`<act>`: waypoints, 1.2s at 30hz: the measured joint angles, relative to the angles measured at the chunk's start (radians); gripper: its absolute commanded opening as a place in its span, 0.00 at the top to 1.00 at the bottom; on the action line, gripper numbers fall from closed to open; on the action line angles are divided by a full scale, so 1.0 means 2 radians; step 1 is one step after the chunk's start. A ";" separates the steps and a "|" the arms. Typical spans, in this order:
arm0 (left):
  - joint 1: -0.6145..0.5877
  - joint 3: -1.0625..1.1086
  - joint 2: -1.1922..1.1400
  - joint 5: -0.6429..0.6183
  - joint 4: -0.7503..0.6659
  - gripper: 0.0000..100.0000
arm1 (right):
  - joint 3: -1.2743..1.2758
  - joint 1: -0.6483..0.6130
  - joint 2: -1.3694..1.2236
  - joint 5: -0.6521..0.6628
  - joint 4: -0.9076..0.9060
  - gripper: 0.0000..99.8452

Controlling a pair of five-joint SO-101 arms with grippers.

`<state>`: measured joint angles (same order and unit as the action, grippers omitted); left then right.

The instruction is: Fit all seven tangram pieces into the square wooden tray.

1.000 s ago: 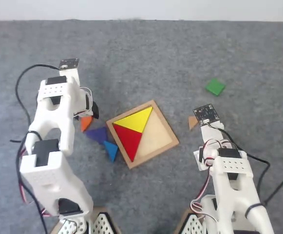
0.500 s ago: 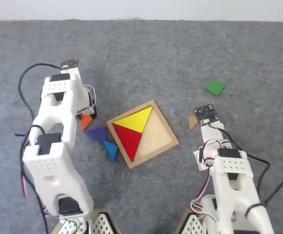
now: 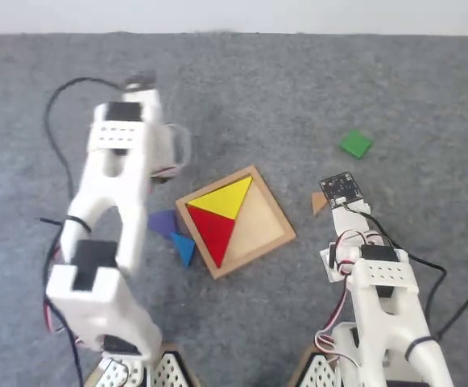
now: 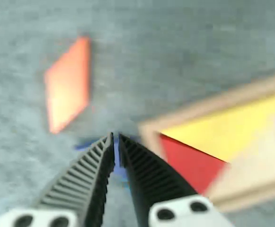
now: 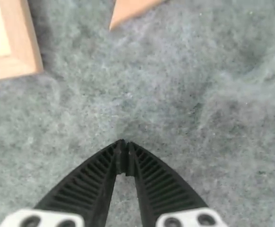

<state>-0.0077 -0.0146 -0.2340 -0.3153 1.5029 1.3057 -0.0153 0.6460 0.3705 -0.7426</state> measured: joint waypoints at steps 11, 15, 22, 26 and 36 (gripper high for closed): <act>-0.058 -0.007 -0.021 0.037 -0.039 0.83 | 0.000 -0.001 0.000 0.000 0.000 0.99; -0.104 -0.007 -0.058 0.074 -0.056 0.83 | 0.000 0.001 0.000 0.002 0.000 0.99; -0.127 -0.052 -0.155 0.104 -0.059 0.83 | 0.000 0.000 0.000 0.002 0.000 0.99; -0.135 -0.084 -0.192 0.105 -0.059 0.83 | 0.000 0.000 0.000 0.002 0.000 0.99; -0.132 -0.101 -0.219 0.107 -0.059 0.93 | 0.000 0.000 0.000 0.002 0.000 0.99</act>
<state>-0.2716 -0.2156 -0.6713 -0.1005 1.3848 1.3057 -0.0153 0.6460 0.3751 -0.7426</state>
